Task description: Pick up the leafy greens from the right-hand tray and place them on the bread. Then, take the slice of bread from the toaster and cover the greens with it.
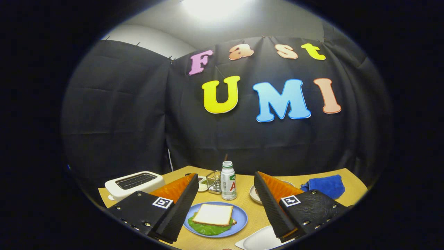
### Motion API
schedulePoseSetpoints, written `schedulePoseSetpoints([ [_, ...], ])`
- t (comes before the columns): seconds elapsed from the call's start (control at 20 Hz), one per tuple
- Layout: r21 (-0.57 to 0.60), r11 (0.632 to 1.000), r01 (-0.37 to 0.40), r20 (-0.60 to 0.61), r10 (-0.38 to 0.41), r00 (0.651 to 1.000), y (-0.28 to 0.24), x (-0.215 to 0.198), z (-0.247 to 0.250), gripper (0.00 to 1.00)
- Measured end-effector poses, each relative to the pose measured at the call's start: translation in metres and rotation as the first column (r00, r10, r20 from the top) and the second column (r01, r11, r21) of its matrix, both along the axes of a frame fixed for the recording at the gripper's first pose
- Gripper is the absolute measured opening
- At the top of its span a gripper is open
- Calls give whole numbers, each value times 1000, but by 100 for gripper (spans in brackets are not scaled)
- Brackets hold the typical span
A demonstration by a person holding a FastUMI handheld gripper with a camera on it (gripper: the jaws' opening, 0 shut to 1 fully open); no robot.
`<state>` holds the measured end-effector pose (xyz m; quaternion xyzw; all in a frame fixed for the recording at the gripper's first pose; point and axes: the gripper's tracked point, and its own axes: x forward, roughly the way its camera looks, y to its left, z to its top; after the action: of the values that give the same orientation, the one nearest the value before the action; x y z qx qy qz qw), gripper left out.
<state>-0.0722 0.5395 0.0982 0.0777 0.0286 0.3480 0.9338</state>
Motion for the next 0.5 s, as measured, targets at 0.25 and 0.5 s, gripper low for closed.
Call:
schedulePoseSetpoints([
  [0.25, 24, 1000, 5, 64, -6, 998, -14, -10, 14, 97],
  [0.5, 46, 999, -22, 82, 18, 996, -37, -11, 10, 97],
])
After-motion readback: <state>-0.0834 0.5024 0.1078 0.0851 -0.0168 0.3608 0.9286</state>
